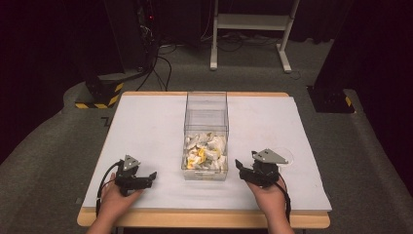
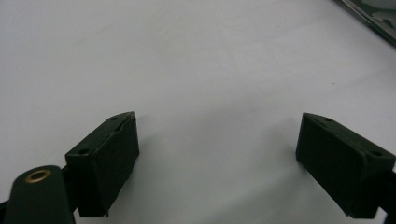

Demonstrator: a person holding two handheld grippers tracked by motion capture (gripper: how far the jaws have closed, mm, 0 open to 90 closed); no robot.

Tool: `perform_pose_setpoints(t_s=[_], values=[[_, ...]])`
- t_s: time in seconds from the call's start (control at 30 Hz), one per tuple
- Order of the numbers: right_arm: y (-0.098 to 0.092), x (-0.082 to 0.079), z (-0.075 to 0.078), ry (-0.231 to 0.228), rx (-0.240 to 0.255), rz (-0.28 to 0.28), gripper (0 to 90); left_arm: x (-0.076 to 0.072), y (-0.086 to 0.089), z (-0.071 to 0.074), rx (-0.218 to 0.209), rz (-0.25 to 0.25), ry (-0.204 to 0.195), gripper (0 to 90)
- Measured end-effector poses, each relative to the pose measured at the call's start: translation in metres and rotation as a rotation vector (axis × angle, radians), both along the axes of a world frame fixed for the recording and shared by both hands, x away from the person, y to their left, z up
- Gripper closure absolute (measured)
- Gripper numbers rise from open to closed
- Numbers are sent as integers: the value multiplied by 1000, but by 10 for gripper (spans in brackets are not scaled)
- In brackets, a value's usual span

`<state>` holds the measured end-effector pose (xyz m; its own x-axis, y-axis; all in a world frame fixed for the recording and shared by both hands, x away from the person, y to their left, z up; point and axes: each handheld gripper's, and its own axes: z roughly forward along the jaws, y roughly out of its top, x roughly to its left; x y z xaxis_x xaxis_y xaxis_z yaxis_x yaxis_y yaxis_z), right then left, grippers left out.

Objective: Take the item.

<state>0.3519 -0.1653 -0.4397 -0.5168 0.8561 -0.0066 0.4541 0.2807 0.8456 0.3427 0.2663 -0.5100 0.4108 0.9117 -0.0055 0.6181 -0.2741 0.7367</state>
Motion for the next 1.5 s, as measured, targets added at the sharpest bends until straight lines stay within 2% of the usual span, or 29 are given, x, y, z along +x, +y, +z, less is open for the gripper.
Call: perform_pose_setpoints(t_s=[0.13,0.5,0.9,1.5], values=[[1,0,3,1,13,3,308,0,0,0,0,0,0,136],[6,-3,9,-31,27,24,319,0,0,0,0,1,1,136],[23,-7,16,-62,47,58,326,0,0,0,0,0,1,136],[42,-5,22,-61,52,127,338,0,0,0,3,0,1,136]])
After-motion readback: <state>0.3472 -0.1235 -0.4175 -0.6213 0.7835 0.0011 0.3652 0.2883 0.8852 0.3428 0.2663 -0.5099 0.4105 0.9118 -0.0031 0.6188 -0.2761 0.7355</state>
